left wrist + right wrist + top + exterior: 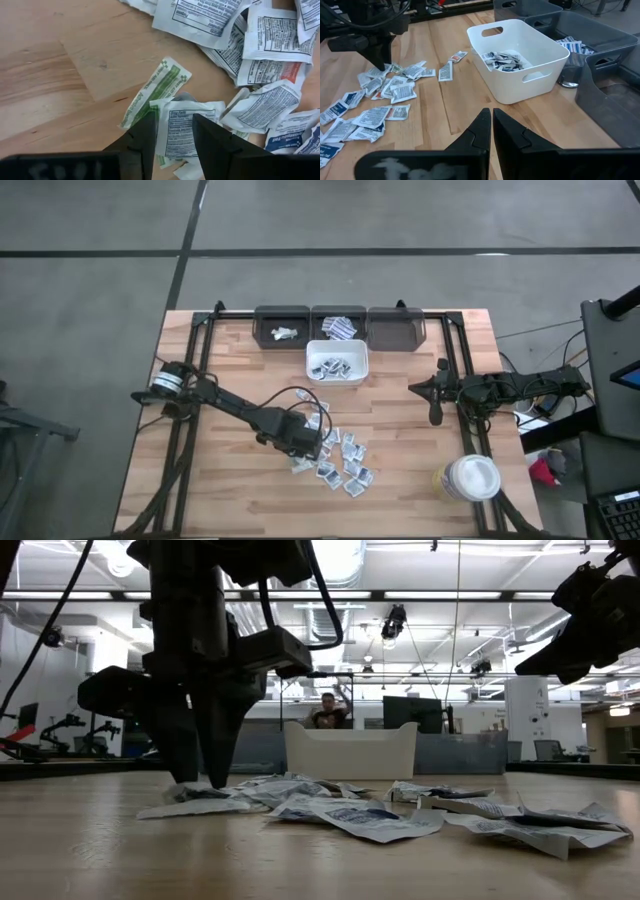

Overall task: Pick & Place First Aid Supplies
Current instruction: Put the blue alcohol pad into the white bin

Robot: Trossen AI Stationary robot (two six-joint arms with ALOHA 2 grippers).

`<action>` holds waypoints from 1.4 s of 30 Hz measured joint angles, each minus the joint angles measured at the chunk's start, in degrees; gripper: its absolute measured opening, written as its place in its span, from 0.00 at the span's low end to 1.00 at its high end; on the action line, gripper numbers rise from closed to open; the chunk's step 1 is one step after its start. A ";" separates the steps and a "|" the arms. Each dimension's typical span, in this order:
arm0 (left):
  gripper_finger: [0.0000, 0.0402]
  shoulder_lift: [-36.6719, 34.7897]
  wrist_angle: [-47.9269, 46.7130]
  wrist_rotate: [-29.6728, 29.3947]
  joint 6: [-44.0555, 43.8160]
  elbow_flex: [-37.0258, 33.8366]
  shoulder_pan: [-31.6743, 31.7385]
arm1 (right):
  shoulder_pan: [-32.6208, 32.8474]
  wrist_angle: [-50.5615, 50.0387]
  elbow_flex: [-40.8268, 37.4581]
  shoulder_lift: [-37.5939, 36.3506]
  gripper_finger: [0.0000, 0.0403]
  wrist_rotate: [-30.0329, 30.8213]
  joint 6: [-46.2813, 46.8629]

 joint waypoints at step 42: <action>0.00 -4.89 2.37 -7.26 22.50 0.00 -0.41 | -0.02 -0.04 0.00 0.00 0.04 0.01 0.00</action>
